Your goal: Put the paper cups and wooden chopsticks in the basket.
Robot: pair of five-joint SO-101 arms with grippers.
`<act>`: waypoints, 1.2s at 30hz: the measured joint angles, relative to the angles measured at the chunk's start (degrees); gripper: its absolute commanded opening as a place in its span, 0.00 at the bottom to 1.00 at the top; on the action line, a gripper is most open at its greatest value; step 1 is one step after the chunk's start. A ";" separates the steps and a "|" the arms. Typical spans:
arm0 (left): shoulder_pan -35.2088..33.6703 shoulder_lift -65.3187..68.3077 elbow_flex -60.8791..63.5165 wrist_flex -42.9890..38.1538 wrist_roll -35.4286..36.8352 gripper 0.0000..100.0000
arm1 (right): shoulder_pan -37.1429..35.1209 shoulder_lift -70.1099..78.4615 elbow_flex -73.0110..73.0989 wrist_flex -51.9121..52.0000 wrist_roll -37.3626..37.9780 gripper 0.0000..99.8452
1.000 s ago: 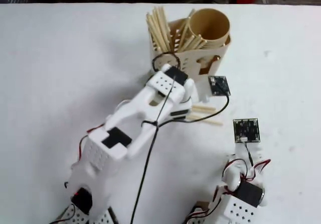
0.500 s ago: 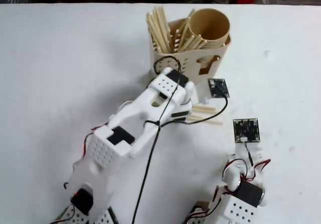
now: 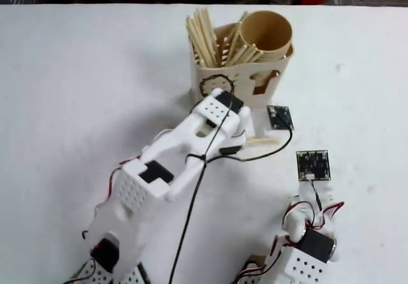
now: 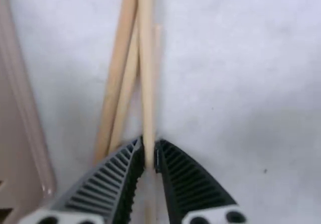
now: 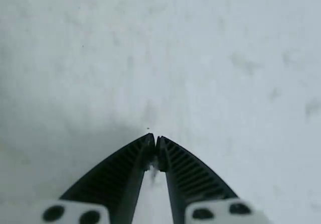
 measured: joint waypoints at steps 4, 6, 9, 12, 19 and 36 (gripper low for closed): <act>-0.26 -2.81 2.64 0.26 0.88 0.02 | 0.00 0.00 0.00 0.00 0.00 0.02; -0.44 -5.54 5.80 0.35 1.76 0.02 | 0.00 0.00 0.00 0.00 0.00 0.02; -0.44 -11.52 10.90 0.44 2.37 0.02 | 0.00 0.00 0.00 0.00 0.00 0.02; -0.44 -18.37 16.44 -0.79 3.43 0.02 | 0.00 0.00 0.00 0.00 0.00 0.02; -0.44 -31.30 25.58 -5.98 7.47 0.02 | 0.00 0.00 0.00 0.00 0.00 0.02; 0.09 -31.82 41.58 -26.11 14.07 0.04 | 0.00 0.00 0.00 0.00 0.00 0.02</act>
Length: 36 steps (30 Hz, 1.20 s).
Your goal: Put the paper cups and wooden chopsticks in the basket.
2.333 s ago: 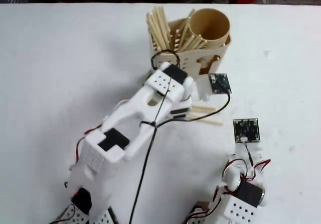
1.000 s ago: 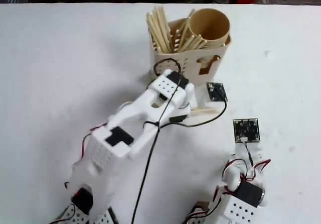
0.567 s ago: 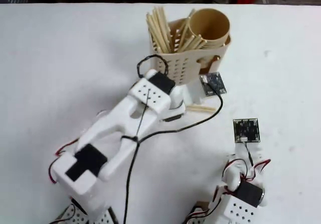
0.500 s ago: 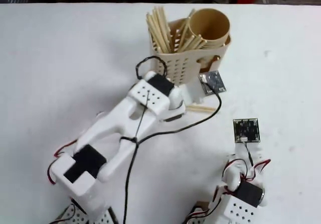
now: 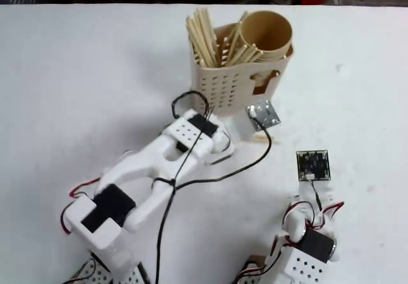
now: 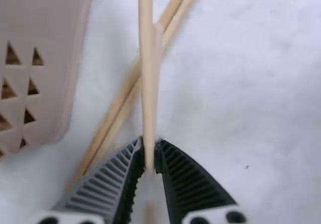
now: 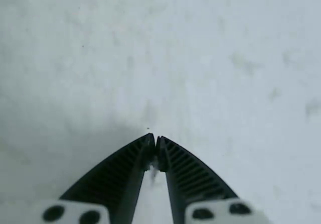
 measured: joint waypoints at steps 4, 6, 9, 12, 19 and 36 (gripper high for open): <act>0.00 -0.09 1.41 2.46 0.00 0.07 | 0.00 0.00 0.00 0.00 0.00 0.02; 0.00 -0.09 2.37 2.73 0.00 0.06 | 0.00 0.00 0.00 0.00 0.00 0.02; 1.58 -0.26 2.46 2.90 0.00 0.05 | 0.00 0.00 0.00 0.00 0.00 0.02; 3.08 -0.35 2.46 3.08 0.00 0.06 | 0.00 0.00 0.00 0.00 0.00 0.02; 3.25 -0.35 2.46 3.08 0.00 0.06 | 0.00 0.00 0.00 0.00 0.00 0.02; 3.34 -0.53 2.46 4.31 3.08 0.11 | 0.00 0.00 0.00 0.00 0.00 0.02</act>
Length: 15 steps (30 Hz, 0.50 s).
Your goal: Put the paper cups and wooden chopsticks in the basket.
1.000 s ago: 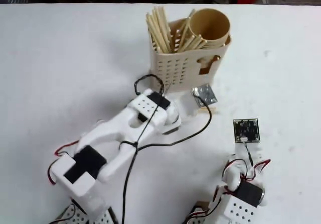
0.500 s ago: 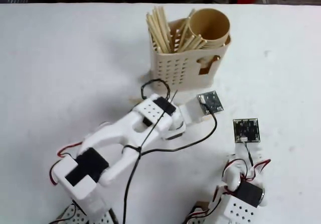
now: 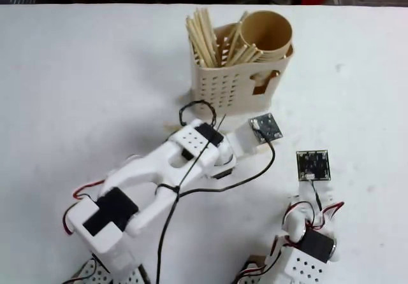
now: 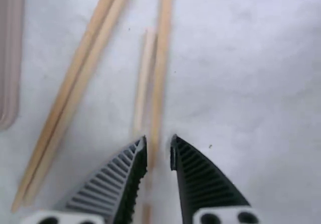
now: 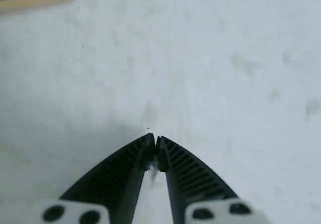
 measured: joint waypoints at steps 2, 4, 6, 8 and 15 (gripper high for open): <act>0.00 -0.18 0.00 0.26 0.00 0.10 | 0.00 0.00 0.00 0.00 0.00 0.02; 0.00 -0.18 -0.09 0.53 0.00 0.10 | 0.00 0.00 0.00 0.00 0.00 0.02; -0.44 -0.18 -1.41 2.55 0.00 0.10 | 0.00 0.00 0.00 0.00 0.00 0.02; -1.85 -0.18 -3.52 4.92 0.00 0.10 | 0.00 0.00 0.00 0.00 0.00 0.02; -4.13 -0.18 -4.04 3.60 -1.85 0.10 | 0.00 0.00 0.00 0.00 0.00 0.02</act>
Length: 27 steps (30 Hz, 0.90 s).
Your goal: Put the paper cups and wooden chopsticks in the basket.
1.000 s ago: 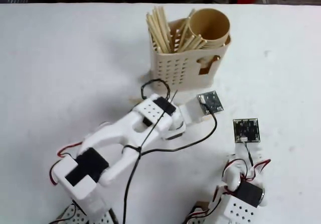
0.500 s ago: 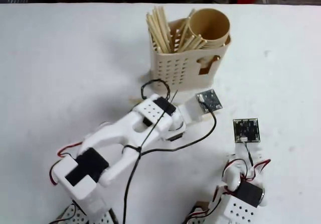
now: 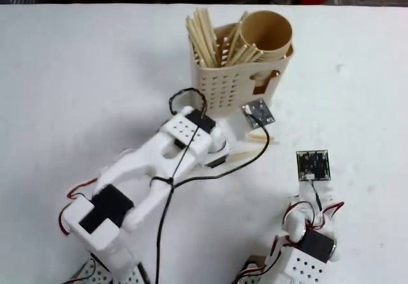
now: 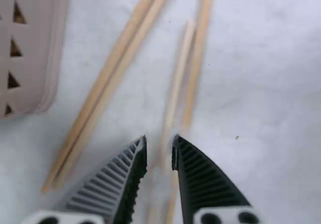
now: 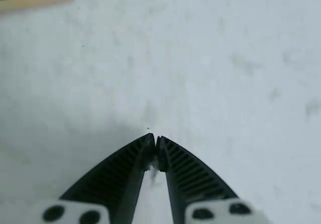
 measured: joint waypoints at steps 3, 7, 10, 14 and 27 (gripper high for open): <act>-0.09 0.00 1.32 -2.73 -0.53 0.10 | 0.00 0.00 0.00 0.00 0.00 0.02; -0.09 0.44 1.32 -3.78 -0.79 0.10 | 0.00 0.00 0.00 0.00 0.00 0.02; -0.09 4.48 -0.35 -3.60 -0.79 0.10 | 0.00 0.00 0.00 0.00 0.00 0.02; -0.09 11.52 -8.18 2.11 -0.79 0.10 | 0.00 0.00 0.00 0.00 0.00 0.02; 0.26 17.76 -16.53 6.95 -0.88 0.02 | 0.00 0.00 0.00 0.00 0.00 0.02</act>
